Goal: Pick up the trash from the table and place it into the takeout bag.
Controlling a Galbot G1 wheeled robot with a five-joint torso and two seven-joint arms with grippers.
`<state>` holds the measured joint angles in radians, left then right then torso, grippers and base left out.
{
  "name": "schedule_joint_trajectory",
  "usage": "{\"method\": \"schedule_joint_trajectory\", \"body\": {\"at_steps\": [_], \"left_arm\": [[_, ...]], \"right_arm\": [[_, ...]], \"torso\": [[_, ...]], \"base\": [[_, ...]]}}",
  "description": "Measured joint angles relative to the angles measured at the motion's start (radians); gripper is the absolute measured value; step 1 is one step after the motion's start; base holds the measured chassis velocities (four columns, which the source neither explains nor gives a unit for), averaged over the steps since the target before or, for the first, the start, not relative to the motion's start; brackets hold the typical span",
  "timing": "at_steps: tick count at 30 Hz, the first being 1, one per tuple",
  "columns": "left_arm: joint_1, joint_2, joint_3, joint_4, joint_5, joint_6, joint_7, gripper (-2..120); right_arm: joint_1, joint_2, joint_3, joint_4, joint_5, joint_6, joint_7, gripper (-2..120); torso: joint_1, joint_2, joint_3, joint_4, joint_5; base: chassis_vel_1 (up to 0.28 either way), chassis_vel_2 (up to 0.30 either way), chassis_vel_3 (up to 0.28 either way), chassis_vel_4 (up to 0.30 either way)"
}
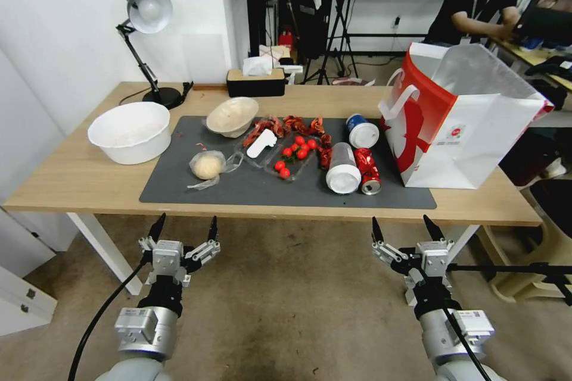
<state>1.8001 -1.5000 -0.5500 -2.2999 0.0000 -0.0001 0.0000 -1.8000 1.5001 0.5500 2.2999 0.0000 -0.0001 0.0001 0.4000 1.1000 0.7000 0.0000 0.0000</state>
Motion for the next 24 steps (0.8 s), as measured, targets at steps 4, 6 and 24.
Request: {"method": "schedule_joint_trajectory", "body": {"at_steps": [4, 6, 24], "left_arm": [[0.0, 0.0, 0.0, 0.0, 0.0, 0.0, 0.0, 100], [0.0, 0.0, 0.0, 0.0, 0.0, 0.0, 0.0, 100], [-0.003, -0.025, -0.009, -0.046, -0.08, 0.156, -0.067, 100]], "right_arm": [[0.0, 0.0, 0.0, 0.0, 0.0, 0.0, 0.0, 100], [0.0, 0.0, 0.0, 0.0, 0.0, 0.0, 0.0, 100], [0.024, 0.028, -0.032, 0.018, 0.063, -0.169, 0.003, 100]], "torso": [[0.0, 0.0, 0.0, -0.0001, -0.0001], [0.0, 0.0, 0.0, 0.0, 0.0], [0.0, 0.0, 0.0, 0.0001, 0.0001]], "base": [[0.0, 0.0, 0.0, 0.0], [0.0, 0.0, 0.0, 0.0], [0.0, 0.0, 0.0, 0.0]]}}
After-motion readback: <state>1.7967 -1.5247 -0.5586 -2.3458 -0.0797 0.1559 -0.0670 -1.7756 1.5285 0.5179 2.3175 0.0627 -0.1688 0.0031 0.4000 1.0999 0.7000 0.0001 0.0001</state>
